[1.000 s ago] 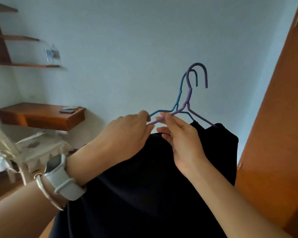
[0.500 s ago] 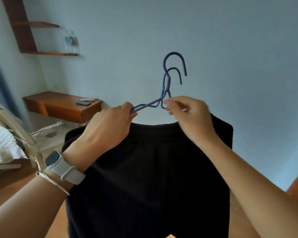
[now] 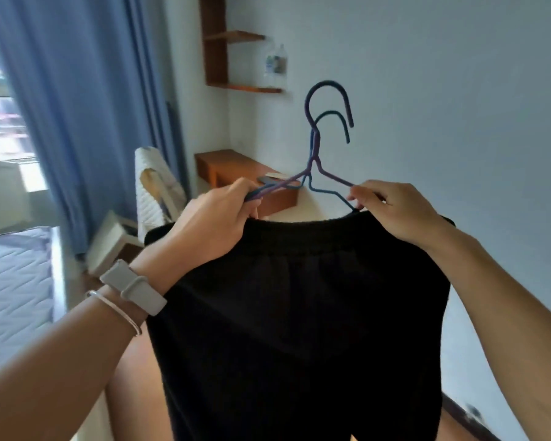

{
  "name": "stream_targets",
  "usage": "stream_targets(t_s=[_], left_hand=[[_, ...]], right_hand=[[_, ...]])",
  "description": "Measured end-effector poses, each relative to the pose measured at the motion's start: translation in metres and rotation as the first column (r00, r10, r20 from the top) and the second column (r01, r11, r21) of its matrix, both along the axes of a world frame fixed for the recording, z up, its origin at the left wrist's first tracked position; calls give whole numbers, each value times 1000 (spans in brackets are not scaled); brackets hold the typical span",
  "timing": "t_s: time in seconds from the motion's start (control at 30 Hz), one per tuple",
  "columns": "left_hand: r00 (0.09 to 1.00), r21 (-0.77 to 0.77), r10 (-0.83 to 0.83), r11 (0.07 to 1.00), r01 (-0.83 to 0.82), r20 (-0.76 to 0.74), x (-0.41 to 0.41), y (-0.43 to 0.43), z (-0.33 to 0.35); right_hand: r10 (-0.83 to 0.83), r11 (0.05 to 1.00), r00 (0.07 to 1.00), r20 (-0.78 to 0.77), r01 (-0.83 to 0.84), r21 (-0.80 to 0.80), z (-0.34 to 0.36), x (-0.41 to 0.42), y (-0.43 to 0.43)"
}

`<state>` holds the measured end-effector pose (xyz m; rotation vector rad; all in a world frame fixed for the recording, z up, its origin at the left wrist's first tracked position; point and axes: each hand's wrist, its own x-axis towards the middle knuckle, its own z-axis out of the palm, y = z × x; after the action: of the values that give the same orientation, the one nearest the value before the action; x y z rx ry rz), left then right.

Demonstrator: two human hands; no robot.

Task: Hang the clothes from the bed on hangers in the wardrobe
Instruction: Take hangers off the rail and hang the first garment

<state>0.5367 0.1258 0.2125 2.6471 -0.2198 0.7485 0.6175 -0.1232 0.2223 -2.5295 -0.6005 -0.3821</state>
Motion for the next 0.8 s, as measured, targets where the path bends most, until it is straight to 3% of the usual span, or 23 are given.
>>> stream_targets(t_s=[0.17, 0.33, 0.57, 0.8], left_hand=[[991, -38, 129, 991, -131, -35, 45, 61, -31], [974, -116, 197, 971, -209, -109, 103, 141, -43], [916, -75, 395, 913, -400, -69, 144, 257, -49], [766, -74, 642, 762, -643, -38, 172, 356, -65]], right_hand=[[267, 964, 960, -86, -268, 6, -17, 82, 77], [394, 919, 916, -75, -391, 42, -30, 161, 171], [515, 856, 857, -5, -514, -61, -29, 247, 316], [654, 756, 752, 83, -651, -62, -44, 311, 460]])
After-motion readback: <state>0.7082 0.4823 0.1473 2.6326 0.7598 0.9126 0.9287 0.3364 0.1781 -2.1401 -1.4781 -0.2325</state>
